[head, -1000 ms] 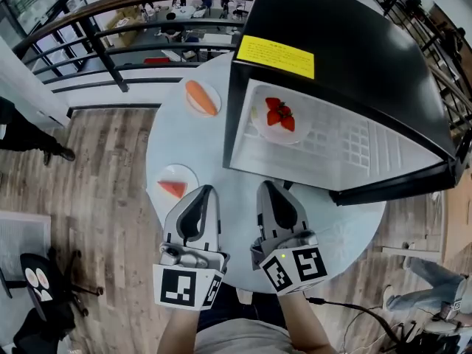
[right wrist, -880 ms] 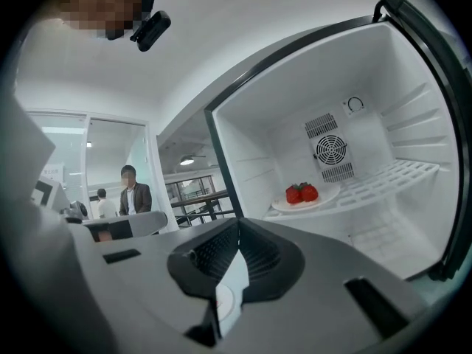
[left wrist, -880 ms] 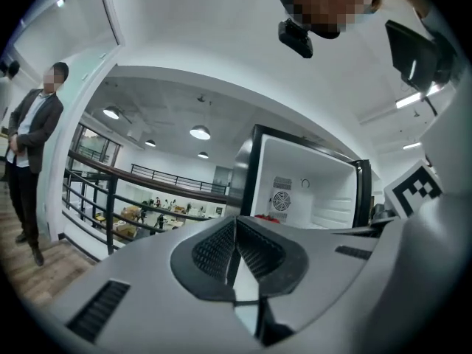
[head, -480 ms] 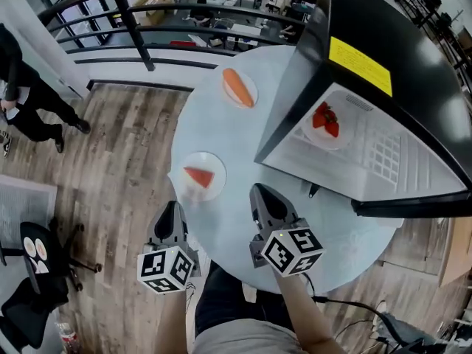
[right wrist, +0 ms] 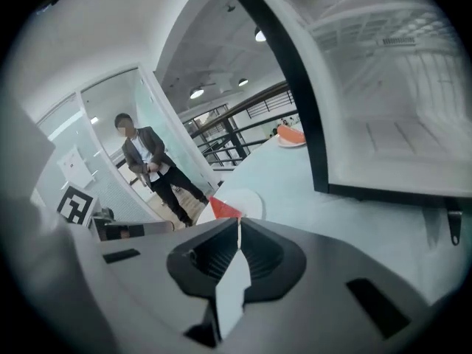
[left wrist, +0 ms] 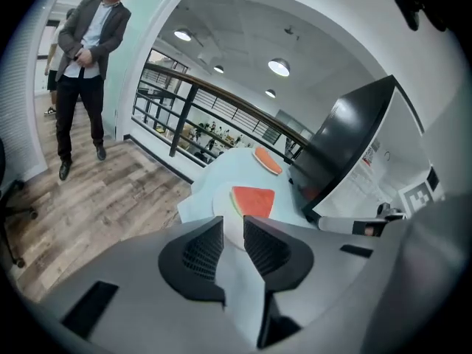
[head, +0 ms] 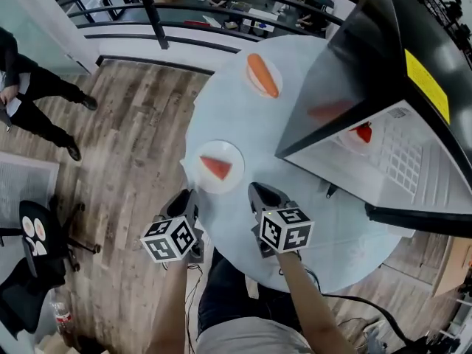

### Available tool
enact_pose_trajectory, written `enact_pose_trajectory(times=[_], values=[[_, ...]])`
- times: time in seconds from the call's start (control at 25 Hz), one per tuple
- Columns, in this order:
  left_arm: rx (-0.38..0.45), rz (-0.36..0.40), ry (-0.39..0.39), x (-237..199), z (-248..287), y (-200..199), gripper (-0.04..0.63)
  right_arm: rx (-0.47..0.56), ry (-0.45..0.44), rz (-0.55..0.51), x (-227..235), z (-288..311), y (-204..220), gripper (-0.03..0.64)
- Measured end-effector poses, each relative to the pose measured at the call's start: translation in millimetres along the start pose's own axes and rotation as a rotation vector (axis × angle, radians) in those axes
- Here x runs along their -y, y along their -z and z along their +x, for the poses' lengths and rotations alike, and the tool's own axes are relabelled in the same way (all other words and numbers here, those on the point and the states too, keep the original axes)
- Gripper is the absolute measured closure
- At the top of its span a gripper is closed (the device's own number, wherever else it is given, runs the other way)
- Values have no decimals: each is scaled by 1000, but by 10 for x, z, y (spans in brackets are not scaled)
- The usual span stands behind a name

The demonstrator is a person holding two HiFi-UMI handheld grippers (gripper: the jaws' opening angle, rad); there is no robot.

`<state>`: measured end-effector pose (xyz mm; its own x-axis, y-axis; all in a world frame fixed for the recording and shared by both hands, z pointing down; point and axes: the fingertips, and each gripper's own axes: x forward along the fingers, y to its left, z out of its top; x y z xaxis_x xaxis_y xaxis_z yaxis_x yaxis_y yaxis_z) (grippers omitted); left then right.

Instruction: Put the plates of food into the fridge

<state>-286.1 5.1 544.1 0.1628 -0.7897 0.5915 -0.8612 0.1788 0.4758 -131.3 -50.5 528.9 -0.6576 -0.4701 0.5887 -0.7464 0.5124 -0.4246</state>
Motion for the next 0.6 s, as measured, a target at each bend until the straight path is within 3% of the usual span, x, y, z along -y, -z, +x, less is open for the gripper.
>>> enact_pose_trajectory(times=[0.12,0.32,0.48,0.6], values=[[-39,-49,18,-30,116,51,503,-58,-35,48,-2,136,91,601],[-87,-160,30,-115,241,108,480,-116,-90,226,6,312,177,600],[-94,-279,63,-116,332,93,469,-134,-94,282,31,395,213,592],[-94,-337,58,-150,389,89,468,-140,-97,315,45,437,238,549]])
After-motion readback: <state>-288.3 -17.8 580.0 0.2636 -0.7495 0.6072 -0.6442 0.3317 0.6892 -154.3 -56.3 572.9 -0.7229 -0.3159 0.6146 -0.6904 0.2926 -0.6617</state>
